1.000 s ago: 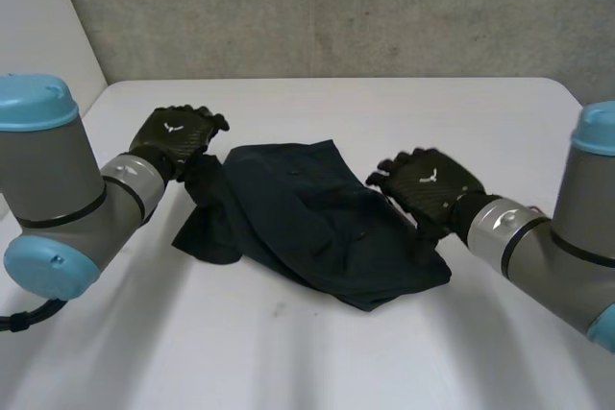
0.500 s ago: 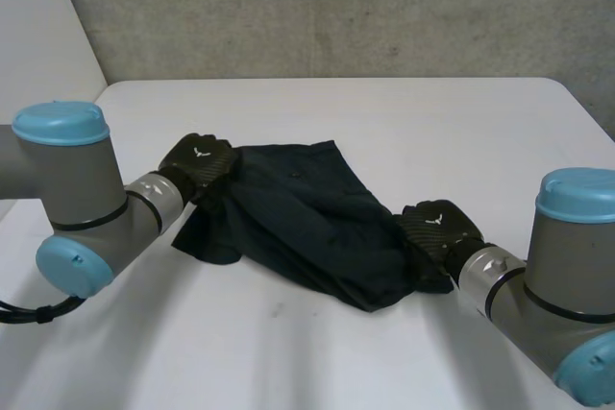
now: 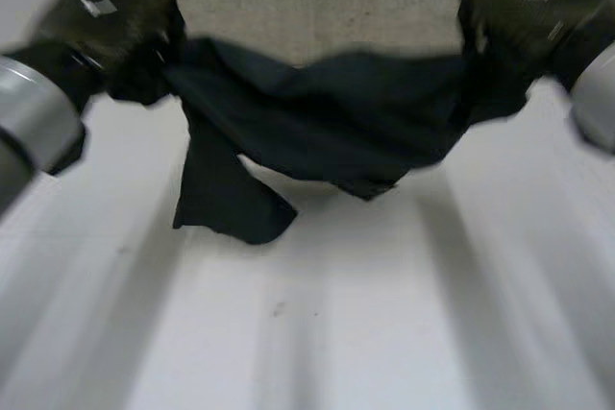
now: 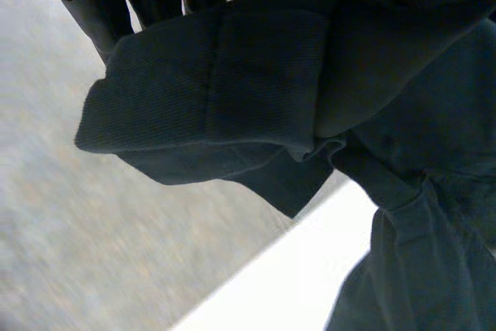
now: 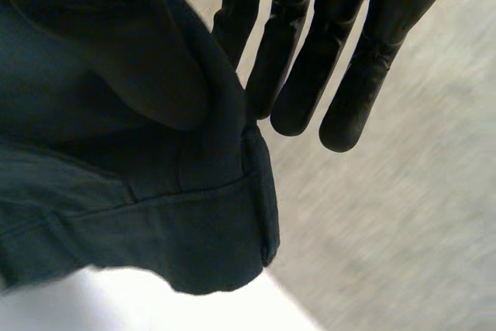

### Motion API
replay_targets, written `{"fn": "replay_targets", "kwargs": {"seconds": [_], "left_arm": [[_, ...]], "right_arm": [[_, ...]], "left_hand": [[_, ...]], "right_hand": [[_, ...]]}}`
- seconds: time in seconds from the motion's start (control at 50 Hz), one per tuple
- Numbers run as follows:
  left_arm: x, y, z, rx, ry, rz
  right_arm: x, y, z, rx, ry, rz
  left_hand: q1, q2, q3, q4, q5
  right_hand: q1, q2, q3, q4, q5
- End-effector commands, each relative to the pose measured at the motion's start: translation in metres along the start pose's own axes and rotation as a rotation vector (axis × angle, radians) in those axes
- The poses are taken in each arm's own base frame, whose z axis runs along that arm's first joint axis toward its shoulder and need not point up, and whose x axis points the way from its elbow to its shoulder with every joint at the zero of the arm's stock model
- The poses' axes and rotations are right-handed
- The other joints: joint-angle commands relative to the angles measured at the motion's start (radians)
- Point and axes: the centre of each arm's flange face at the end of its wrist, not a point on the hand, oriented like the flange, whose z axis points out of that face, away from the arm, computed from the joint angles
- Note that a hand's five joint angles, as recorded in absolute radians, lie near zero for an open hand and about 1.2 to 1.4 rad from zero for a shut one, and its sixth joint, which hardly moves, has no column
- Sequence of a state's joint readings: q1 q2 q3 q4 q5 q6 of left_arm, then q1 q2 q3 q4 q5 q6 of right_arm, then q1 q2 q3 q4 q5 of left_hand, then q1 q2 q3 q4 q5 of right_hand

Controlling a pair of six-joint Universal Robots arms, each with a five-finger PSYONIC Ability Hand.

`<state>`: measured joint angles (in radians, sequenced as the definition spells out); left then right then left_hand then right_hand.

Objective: Fold the shorts.

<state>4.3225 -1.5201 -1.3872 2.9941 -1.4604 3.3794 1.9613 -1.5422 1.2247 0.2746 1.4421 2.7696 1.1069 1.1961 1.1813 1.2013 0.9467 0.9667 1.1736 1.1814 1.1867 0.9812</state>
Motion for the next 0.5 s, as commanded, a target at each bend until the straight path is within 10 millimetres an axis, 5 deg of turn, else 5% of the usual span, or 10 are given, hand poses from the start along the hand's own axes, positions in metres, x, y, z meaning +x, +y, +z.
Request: {"fn": "replay_targets", "kwargs": {"seconds": [0.02, 0.1, 0.18, 0.38, 0.5], "left_arm": [[-0.017, -0.057, -0.037, 0.154, -0.067, -0.021], [-0.017, -0.059, -0.041, 0.146, -0.062, -0.042], [-0.015, -0.042, -0.034, 0.076, -0.048, -0.067], [0.007, 0.088, 0.042, -0.314, 0.029, -0.12], [0.008, 0.139, 0.093, -0.341, -0.03, -0.096]], "right_arm": [[0.022, -0.062, -0.021, 0.133, 0.061, -0.045], [0.025, -0.067, -0.019, 0.137, 0.076, -0.082], [0.016, -0.041, 0.005, 0.053, 0.046, -0.104], [-0.013, 0.054, 0.084, -0.125, -0.012, -0.152], [-0.022, 0.108, 0.131, -0.112, 0.069, -0.215]], "left_hand": [[0.289, 0.2, 0.215, 0.195, 0.275], [0.289, 0.2, 0.215, 0.195, 0.275], [0.287, 0.198, 0.212, 0.192, 0.273], [0.249, 0.159, 0.174, 0.154, 0.234], [0.181, 0.092, 0.107, 0.087, 0.167]], "right_hand": [[0.43, 0.223, 0.215, 0.21, 0.241], [0.43, 0.223, 0.215, 0.21, 0.241], [0.43, 0.223, 0.215, 0.21, 0.241], [0.43, 0.223, 0.215, 0.21, 0.241], [0.43, 0.223, 0.215, 0.21, 0.241]]}}
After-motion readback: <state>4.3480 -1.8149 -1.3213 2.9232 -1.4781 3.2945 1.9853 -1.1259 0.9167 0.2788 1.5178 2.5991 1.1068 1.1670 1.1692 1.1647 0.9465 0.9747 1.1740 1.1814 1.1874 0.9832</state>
